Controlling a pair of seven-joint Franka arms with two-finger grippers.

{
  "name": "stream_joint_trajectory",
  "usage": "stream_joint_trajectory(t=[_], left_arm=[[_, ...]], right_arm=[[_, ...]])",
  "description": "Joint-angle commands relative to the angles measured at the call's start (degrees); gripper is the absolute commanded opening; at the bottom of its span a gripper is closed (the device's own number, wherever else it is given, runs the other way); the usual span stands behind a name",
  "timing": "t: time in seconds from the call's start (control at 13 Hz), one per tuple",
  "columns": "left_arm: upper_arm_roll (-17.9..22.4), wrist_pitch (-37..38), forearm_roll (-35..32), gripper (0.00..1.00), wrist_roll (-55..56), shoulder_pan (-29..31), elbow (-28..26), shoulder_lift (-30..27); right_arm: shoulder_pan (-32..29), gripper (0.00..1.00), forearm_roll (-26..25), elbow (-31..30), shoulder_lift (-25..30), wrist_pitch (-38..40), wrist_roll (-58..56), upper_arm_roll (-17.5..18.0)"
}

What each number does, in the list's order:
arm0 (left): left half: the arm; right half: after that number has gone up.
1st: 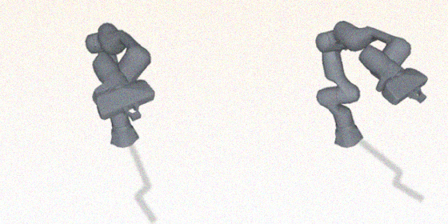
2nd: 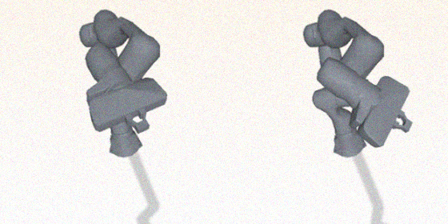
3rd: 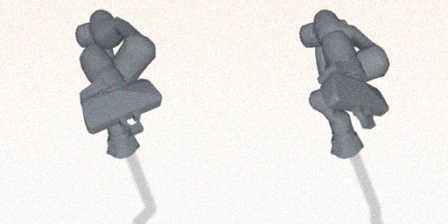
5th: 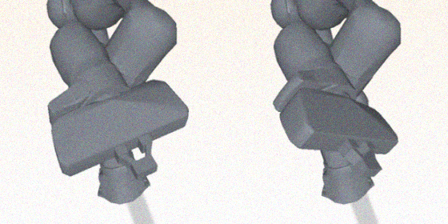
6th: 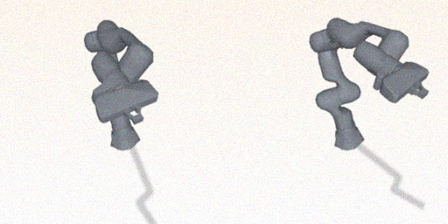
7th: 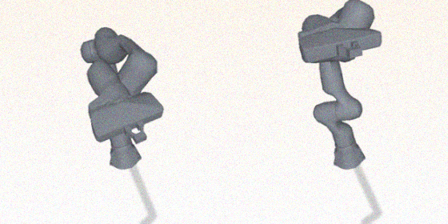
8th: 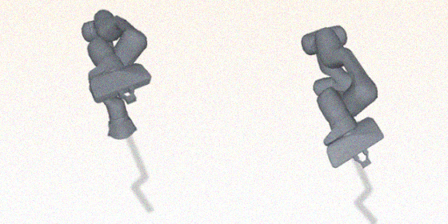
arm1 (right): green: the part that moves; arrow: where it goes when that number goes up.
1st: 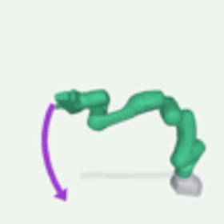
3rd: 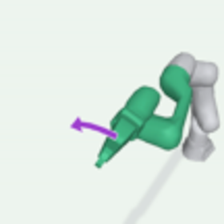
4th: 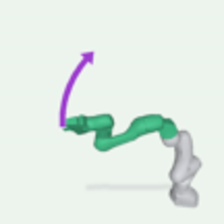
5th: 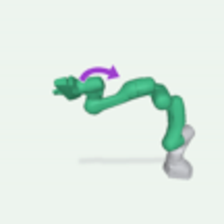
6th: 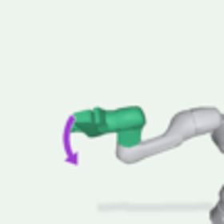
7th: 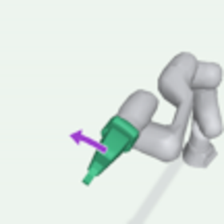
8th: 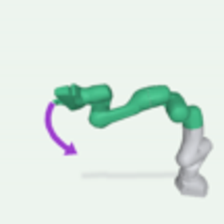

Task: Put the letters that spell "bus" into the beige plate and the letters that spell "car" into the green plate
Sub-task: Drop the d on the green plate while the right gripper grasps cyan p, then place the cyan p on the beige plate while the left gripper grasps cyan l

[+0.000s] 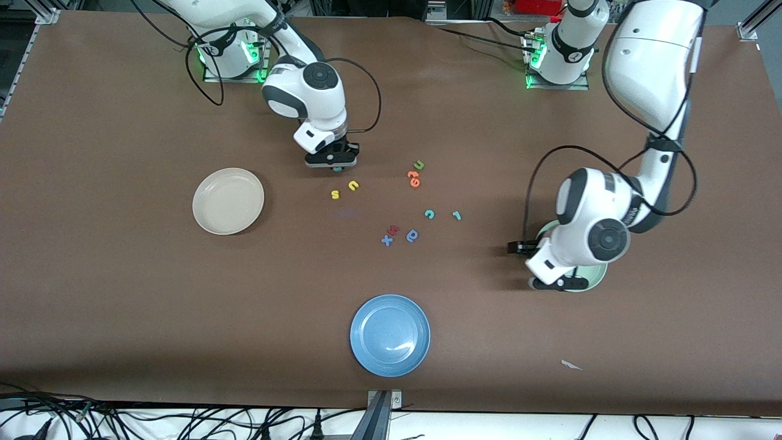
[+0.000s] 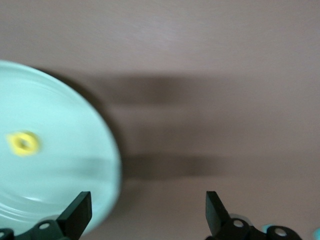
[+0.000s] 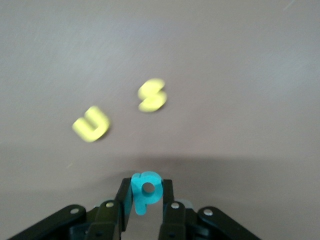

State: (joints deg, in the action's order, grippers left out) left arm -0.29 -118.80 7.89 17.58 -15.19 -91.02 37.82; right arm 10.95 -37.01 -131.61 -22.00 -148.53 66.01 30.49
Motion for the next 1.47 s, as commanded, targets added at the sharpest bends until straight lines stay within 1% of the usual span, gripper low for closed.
stream_joint_trajectory(t=[0.0,0.15,0.31,0.39,0.46,0.62,0.69,0.77,0.85,0.93,1.0,1.08,1.16,1.23,1.39], left_arm=[[-1.63,-5.1,4.49,1.0,11.91,-2.73,-4.33,-1.43],[-3.39,-10.54,4.5,1.0,20.97,-4.49,-8.45,-3.18],[-3.49,-18.88,4.41,1.0,27.22,-7.56,-15.47,-5.73],[-3.4,-22.14,4.06,1.0,30.2,-8.88,-17.94,-6.35],[-3.4,-24.96,3.89,1.0,33.02,-10.2,-19.62,-6.44],[-3.14,-29.8,3.8,0.97,37.08,-13.27,-24.79,-7.49],[-3.05,-30.34,3.8,0.96,37.52,-13.64,-26.47,-8.46],[-3.05,-30.35,3.71,0.93,38.49,-13.9,-26.75,-8.9],[-2.87,-30.35,3.27,0.86,40.24,-15.04,-26.75,-8.64],[-2.7,-30.35,0.31,0.8,43.04,-15.39,-26.67,-8.38],[-2.69,-30.09,-3.72,0.73,46.55,-15.31,-26.14,-8.12],[-2.52,-29.91,-7.07,0.69,48.76,-15.14,-25.35,-7.51],[-2.43,-29.3,-8.15,0.68,49.39,-14.96,-24.48,-6.8],[-2.43,-29.03,-8.16,0.67,49.48,-14.96,-23.77,-6.45],[-2.26,-28.94,-8.16,0.65,49.57,-14.96,-23.07,-5.66]], right_arm=[[-4.78,0.01,2.97,-5.31,8.18,1.83,-10.94,0.62],[-7.51,0.01,10.87,-5.5,12.57,8.3,-25.59,0.71],[-10.32,0.01,21.4,-4.89,16.79,14.12,-41.51,0.45],[-11.03,0.01,24.94,-4.1,17.68,16.67,-47.5,-0.07],[-11.47,0.01,26.97,-3.57,18.13,18.34,-51.82,-1.73],[-11.48,0.01,27.43,-3.74,18.66,18.45,-58.6,-5.68],[-11.48,0.01,27.43,-3.74,18.75,18.45,-61.68,-8.14],[-11.56,0.01,27.52,-3.74,18.75,18.36,-65.01,-10.25],[-11.74,0.01,28.04,-3.74,18.57,18.1,-68.09,-12.71],[-11.83,0.01,29.0,-3.74,18.22,17.75,-71.08,-14.65],[-11.92,0.01,30.32,-3.66,17.79,17.31,-73.37,-15.8],[-12.18,0.02,31.03,-3.74,17.26,16.09,-74.44,-16.33],[-12.96,0.07,31.04,-3.74,16.38,14.95,-74.54,-16.34],[-13.41,0.22,31.12,-3.74,15.42,13.8,-74.45,-16.34],[-13.67,0.57,31.47,-3.74,14.97,13.61,-73.58,-16.34]])
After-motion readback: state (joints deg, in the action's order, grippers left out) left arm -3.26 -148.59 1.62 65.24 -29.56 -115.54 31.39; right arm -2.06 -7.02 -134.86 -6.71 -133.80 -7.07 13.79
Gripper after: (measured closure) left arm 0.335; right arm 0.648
